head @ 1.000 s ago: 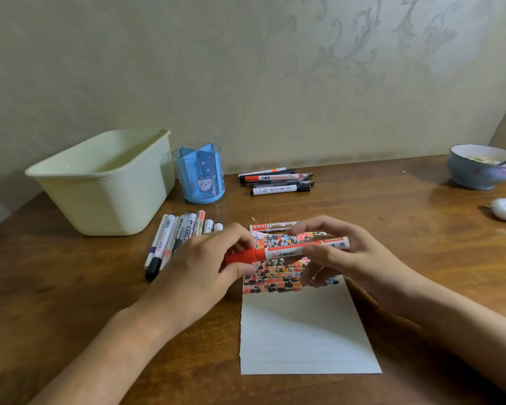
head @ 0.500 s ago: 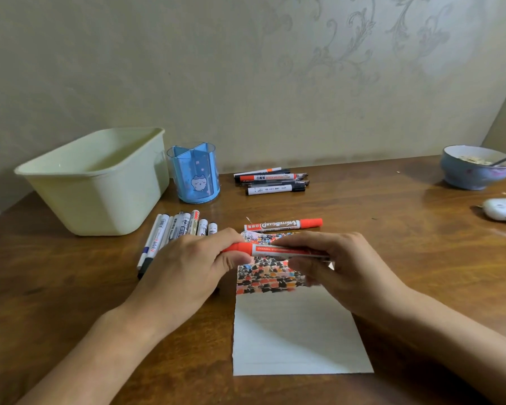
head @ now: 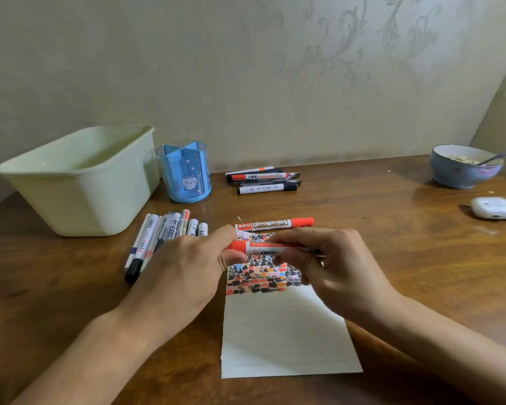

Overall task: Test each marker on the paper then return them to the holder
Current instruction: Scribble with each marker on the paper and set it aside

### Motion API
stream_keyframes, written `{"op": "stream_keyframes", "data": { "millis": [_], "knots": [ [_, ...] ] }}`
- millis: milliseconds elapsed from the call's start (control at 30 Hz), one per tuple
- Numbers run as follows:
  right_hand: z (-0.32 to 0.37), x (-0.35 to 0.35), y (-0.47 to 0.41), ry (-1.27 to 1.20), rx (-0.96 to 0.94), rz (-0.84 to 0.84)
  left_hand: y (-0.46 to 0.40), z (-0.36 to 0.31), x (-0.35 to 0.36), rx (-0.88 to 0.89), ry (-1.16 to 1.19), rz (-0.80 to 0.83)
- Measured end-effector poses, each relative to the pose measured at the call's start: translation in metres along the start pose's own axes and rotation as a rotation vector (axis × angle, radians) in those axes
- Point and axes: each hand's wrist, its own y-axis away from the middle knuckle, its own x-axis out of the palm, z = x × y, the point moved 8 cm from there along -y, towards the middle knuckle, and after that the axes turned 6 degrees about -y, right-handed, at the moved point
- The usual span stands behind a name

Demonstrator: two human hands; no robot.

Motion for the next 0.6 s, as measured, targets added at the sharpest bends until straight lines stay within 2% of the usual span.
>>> {"op": "stream_keyframes", "data": {
  "millis": [300,433,533,600],
  "knots": [
    [0.007,-0.012,-0.012,-0.033,0.014,0.119,0.002,-0.007,-0.02,0.095,-0.003,-0.128],
    [0.008,-0.001,-0.013,0.059,-0.053,0.165,0.003,-0.011,-0.018,0.181,-0.092,-0.092],
    [0.006,0.002,-0.013,0.051,-0.085,0.192,0.007,-0.018,-0.014,0.287,-0.118,-0.029],
    [0.002,-0.001,-0.014,0.003,-0.096,0.177,0.008,-0.015,-0.013,0.277,-0.079,0.028]
  ]
}}
